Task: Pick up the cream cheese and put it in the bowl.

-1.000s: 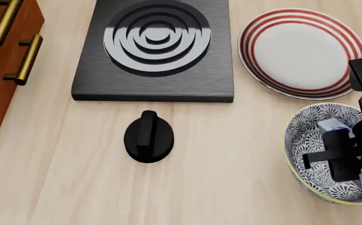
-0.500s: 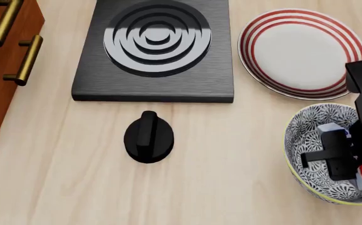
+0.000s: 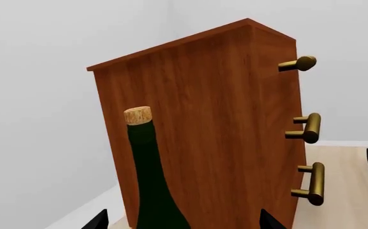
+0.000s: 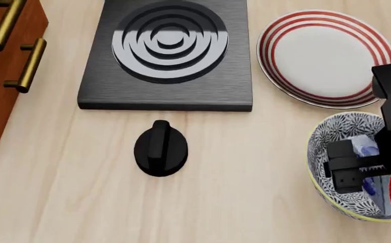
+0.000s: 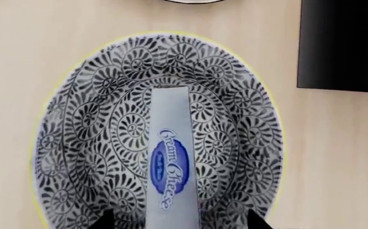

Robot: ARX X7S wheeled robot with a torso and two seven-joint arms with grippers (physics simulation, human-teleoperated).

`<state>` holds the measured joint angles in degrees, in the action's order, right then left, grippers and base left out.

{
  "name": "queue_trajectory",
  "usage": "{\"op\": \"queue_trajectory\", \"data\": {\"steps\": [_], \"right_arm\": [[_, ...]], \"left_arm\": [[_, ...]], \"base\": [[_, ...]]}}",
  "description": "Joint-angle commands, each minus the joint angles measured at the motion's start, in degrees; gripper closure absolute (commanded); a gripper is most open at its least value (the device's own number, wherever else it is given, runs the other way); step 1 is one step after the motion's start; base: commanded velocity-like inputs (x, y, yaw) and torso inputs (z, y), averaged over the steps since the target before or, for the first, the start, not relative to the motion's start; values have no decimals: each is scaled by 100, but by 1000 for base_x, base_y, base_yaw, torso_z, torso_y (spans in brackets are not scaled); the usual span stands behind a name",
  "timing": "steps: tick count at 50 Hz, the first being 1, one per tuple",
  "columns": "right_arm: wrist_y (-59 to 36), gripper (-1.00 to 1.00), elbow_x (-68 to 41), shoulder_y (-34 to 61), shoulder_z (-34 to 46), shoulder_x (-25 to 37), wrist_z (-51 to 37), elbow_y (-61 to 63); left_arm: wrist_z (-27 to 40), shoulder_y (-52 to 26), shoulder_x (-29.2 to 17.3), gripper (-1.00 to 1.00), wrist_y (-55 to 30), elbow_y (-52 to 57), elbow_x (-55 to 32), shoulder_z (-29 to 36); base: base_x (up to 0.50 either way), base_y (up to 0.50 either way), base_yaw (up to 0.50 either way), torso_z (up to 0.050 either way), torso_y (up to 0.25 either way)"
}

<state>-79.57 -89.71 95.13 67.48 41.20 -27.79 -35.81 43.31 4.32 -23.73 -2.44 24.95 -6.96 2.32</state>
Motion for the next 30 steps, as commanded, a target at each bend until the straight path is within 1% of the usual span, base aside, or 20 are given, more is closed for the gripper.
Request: {"op": "queue_trajectory", "data": {"steps": [1, 8, 14, 22, 30], "right_arm": [[-22, -100, 17, -69, -63, 40, -161, 67], [-135, -100, -241, 82, -196, 149, -480, 310], [-290, -100, -591, 363, -374, 310, -970, 633], [-577, -100, -1442, 820, -588, 564, -1831, 995], [-397, -100, -2164, 883, -761, 944, -2420, 1615]], "left_arm": [[12, 13, -9, -100, 9, 4, 6, 10], [28, 12, -12, -100, 7, 4, 24, 17], [36, -7, -22, -100, -56, 16, 36, 35], [47, -15, -29, -100, -90, 31, 42, 45], [38, -35, -40, -100, -119, 21, 38, 67]], "base": [[0, 0, 0, 0, 0], [0, 0, 0, 0, 0], [0, 0, 0, 0, 0], [0, 0, 0, 0, 0], [0, 0, 0, 0, 0]]}}
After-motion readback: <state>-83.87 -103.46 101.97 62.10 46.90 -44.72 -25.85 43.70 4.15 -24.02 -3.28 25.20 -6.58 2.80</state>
